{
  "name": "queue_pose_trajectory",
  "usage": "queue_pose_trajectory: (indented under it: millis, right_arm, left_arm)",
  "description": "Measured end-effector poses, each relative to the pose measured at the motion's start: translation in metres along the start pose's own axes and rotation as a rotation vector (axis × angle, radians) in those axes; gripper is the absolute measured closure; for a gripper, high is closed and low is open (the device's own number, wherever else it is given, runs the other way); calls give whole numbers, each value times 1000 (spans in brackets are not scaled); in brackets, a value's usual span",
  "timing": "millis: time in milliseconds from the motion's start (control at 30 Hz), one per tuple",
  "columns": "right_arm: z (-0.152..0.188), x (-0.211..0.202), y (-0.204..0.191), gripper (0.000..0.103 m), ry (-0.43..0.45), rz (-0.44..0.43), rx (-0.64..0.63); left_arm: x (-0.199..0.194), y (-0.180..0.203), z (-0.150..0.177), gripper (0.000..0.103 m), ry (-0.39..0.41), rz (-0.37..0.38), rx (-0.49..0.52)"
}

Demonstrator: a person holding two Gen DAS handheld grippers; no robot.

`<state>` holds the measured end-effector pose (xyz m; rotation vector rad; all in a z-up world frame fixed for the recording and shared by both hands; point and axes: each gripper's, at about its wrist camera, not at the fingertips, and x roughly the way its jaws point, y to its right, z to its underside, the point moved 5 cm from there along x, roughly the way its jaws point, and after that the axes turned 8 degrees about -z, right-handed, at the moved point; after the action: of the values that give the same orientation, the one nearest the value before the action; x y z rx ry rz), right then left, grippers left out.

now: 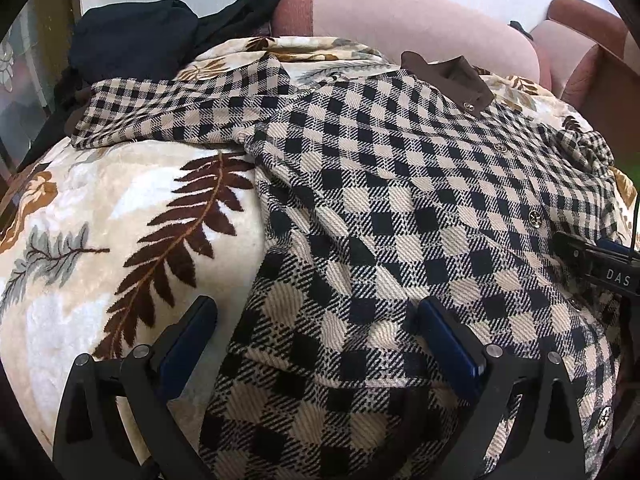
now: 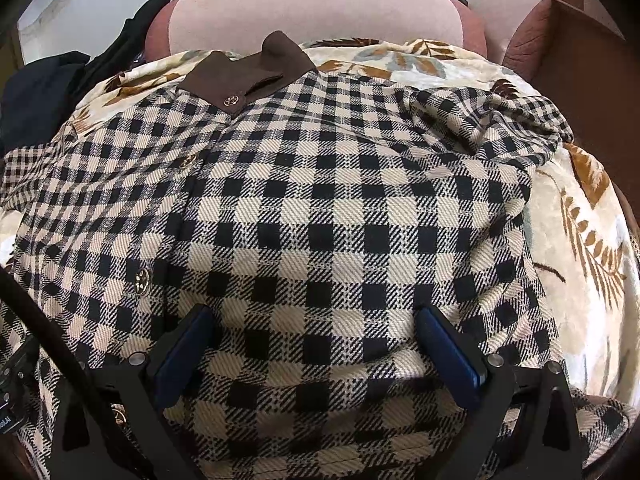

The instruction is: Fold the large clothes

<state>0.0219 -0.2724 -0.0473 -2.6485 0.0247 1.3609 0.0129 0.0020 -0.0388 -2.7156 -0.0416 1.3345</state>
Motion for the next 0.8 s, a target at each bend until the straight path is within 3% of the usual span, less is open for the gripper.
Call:
queue_pose_trajectory:
  millis: [333, 633, 800]
  right_arm:
    - [-2, 2, 3, 0, -25, -44, 3]
    - [2, -14, 16, 0, 36, -176, 125]
    - [10, -46, 8, 8, 45, -161, 70]
  left_arm:
    - [1, 3, 0, 3, 7, -31, 7]
    - [2, 1, 0, 3, 25, -22, -5]
    - [2, 0, 1, 3, 26, -22, -4]
